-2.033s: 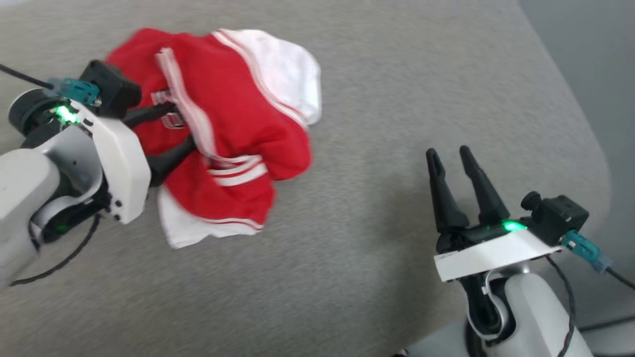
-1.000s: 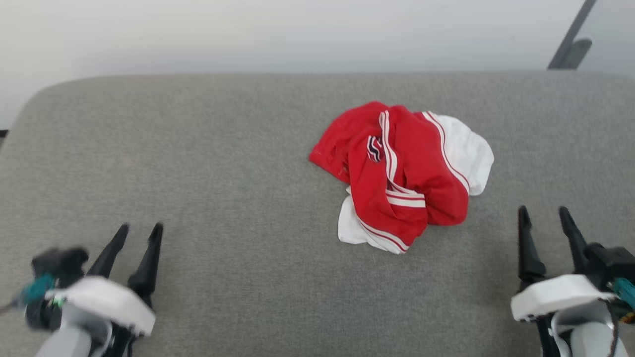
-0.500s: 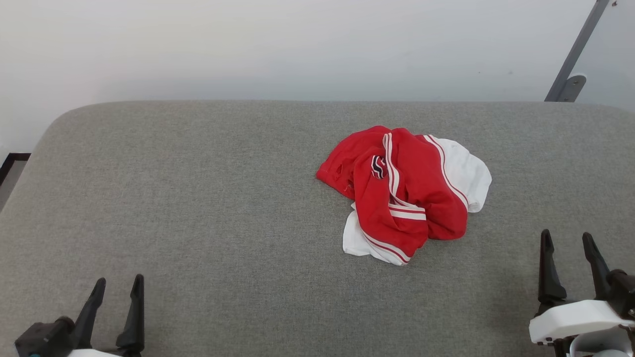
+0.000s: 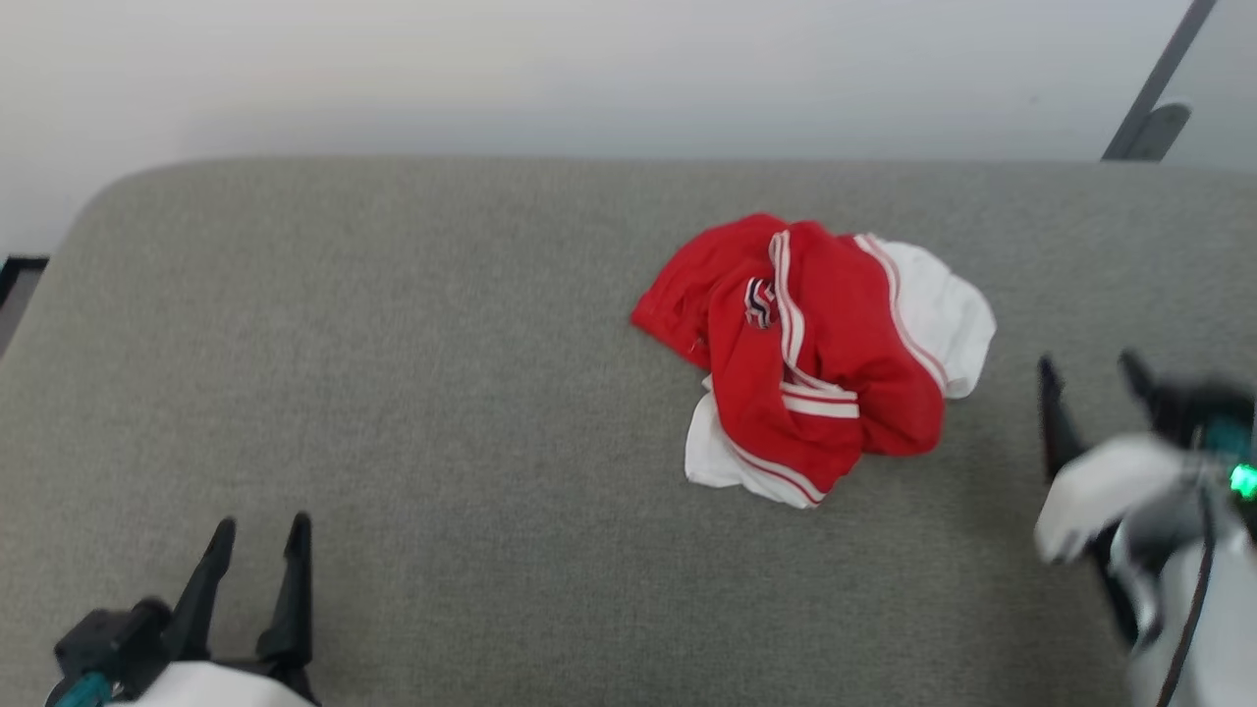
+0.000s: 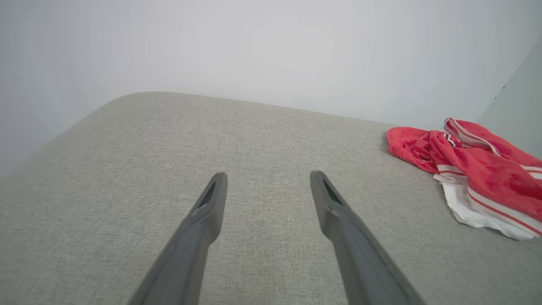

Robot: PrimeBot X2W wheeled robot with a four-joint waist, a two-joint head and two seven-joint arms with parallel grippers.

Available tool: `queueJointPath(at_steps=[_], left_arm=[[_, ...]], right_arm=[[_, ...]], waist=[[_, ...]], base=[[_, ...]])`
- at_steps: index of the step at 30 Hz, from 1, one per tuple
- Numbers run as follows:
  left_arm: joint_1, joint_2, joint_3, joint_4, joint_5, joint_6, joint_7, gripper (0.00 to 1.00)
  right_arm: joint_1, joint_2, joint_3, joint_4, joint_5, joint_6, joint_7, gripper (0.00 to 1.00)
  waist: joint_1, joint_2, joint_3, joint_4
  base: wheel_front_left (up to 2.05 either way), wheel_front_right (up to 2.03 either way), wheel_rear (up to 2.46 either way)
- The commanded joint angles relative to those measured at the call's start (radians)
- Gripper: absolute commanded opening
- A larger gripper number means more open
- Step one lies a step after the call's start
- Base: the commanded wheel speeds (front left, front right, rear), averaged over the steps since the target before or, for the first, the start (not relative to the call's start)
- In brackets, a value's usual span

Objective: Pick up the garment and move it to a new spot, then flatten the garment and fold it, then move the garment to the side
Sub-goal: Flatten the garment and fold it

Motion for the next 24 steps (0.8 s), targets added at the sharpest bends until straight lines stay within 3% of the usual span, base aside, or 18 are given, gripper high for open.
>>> queueJointPath(at_steps=[1,14,18,24], left_arm=[[-0.019,-0.001,-0.006,-0.001,-0.012,0.003,-0.005,1.00],[-0.140,-0.018,-0.081,0.019,-0.075,0.003,-0.005,1.00],[-0.173,-0.016,-0.094,0.023,-0.090,0.003,-0.005,1.00],[-0.201,-0.022,-0.106,0.032,-0.103,0.003,-0.005,1.00]], right_arm=[[-0.021,-0.015,0.001,0.005,-0.009,0.000,0.026,1.00],[-0.378,-0.190,0.070,0.170,0.072,0.000,0.796,1.00],[-0.414,-0.207,0.070,0.164,0.087,0.000,0.943,1.00],[-0.387,-0.179,-0.001,0.168,0.042,0.000,1.003,0.98]], waist=[[0.0000,-0.0001,0.027,0.017],[0.0000,-0.0001,0.207,0.143],[0.0000,-0.0001,0.255,0.176],[0.0000,-0.0001,0.285,0.195]], base=[[0.00,0.00,0.00],[0.00,0.00,0.00],[0.00,0.00,0.00],[0.00,0.00,0.00]])
